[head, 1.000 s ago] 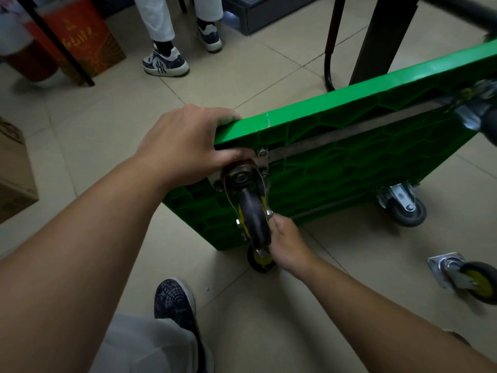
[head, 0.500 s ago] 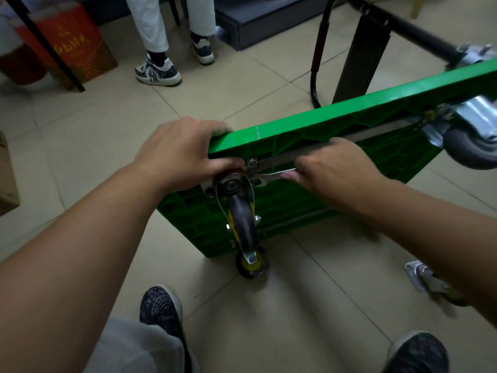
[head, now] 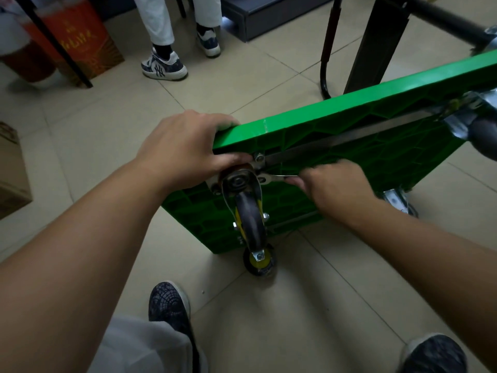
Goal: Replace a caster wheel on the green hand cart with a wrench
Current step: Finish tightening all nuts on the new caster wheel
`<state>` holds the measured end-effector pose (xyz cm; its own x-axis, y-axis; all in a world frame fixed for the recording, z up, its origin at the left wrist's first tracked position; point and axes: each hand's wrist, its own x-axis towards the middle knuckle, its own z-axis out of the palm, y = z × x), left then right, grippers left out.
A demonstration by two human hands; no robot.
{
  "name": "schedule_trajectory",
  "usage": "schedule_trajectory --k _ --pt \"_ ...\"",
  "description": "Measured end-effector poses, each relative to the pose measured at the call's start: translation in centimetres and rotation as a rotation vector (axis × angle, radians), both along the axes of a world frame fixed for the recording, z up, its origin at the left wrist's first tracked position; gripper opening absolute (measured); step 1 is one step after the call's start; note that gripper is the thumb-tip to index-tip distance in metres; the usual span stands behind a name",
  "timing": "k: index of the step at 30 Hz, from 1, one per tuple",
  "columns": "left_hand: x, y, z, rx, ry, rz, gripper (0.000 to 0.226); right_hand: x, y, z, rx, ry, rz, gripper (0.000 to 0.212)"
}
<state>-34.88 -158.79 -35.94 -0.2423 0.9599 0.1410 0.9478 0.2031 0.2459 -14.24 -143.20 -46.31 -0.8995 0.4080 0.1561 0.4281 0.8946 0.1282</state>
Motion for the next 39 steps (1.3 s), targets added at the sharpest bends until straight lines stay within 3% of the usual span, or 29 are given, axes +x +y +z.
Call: schedule_trajectory --k 2,5,10,12,15,16,19,21,24,31,39 --pt "-0.1 0.0 -0.1 0.004 -0.001 -0.001 0.05 0.0 -1.1 -2.1 -0.195 0.064 -0.104 0.058" --pt "-0.1 0.1 -0.1 0.005 -0.005 -0.002 0.049 -0.8 -4.2 -5.1 -0.734 0.18 -0.276 0.051" --pt "-0.1 0.2 -0.1 0.001 0.001 0.006 0.048 -4.2 -10.3 -7.5 -1.715 0.662 -0.41 0.054" --pt "-0.1 0.2 -0.1 -0.004 0.002 0.007 0.047 -4.7 -11.3 -7.6 -1.933 0.737 -0.424 0.048" --pt "-0.1 0.1 -0.1 -0.011 -0.003 0.004 0.047 -2.7 -10.3 -8.1 -1.64 0.515 -0.396 0.051" --pt "-0.1 0.0 -0.1 -0.014 -0.007 0.001 0.047 -1.3 -9.4 -8.0 -1.445 0.325 -0.328 0.055" --pt "-0.1 0.0 0.0 -0.01 -0.002 0.004 0.049 2.5 -6.2 -5.8 -0.583 -0.323 -0.114 0.061" --pt "0.0 0.0 0.0 -0.007 0.01 0.005 0.051 3.4 -4.1 -3.4 -0.259 -0.325 -0.03 0.065" --pt "0.2 -0.1 0.0 -0.01 0.017 0.012 0.054 2.7 -1.4 0.5 0.005 -0.038 0.031 0.071" --pt "0.2 0.0 0.1 -0.005 0.006 0.021 0.053 0.2 1.0 6.2 0.238 -0.078 0.155 0.061" --pt "-0.1 0.1 -0.1 -0.006 0.013 0.011 0.049 -0.6 0.6 5.1 0.256 -0.077 0.216 0.054"
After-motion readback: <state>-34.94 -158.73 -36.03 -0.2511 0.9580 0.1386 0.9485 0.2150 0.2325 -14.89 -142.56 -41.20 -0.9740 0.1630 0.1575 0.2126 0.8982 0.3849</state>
